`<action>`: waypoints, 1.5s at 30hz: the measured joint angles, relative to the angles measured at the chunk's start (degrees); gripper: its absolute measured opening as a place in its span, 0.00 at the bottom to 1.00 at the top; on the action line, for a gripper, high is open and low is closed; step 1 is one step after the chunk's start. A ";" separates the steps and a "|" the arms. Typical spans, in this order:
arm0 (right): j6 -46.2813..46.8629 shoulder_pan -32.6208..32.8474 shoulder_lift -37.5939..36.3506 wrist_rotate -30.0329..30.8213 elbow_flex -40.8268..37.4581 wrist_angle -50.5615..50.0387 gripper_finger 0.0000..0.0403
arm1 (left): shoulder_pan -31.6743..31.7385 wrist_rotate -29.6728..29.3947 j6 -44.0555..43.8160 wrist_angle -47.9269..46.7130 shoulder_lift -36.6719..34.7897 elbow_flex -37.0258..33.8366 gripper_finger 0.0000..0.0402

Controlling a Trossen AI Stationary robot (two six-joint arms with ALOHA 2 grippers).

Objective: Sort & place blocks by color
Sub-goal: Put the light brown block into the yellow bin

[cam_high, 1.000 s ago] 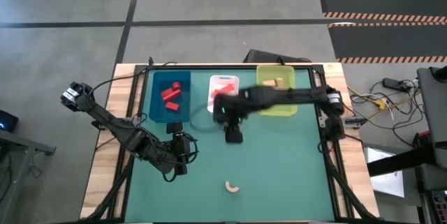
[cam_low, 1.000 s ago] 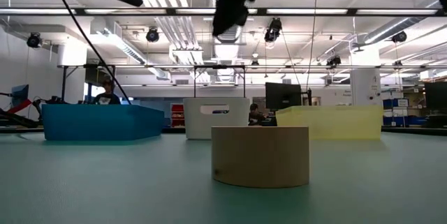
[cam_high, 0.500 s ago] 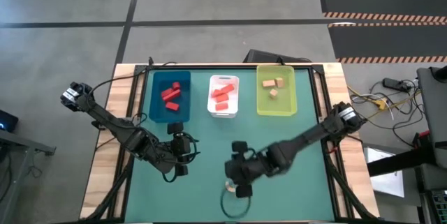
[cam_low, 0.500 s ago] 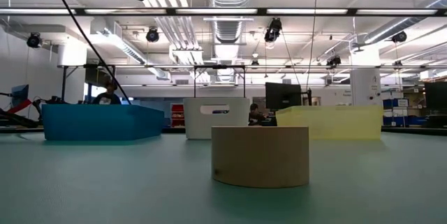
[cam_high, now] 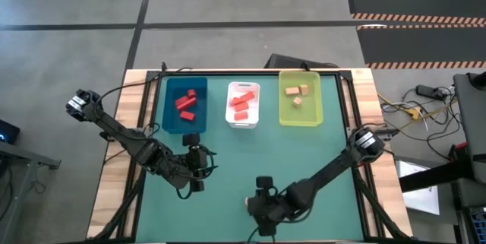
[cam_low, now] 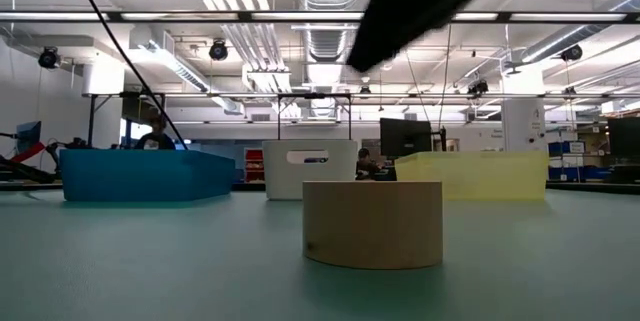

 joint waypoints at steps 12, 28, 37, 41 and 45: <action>2.39 -0.02 7.22 -3.87 0.00 -0.25 0.39 | 0.00 -0.01 3.75 1.15 0.00 0.08 0.43; 2.22 -0.04 8.07 -4.32 -0.02 -0.26 0.12 | 0.02 -0.01 3.96 1.55 0.00 0.11 0.43; 2.88 -4.16 0.69 -3.48 -0.02 -12.81 0.12 | 0.02 -0.01 3.73 1.93 0.00 0.07 0.43; 0.99 -8.90 -5.51 0.18 -0.02 -23.33 0.13 | 0.02 -0.02 3.63 2.13 0.00 0.07 0.43; -2.80 -16.42 -13.07 1.78 -0.35 -28.94 0.14 | 0.02 -0.02 3.59 2.54 0.00 0.07 0.43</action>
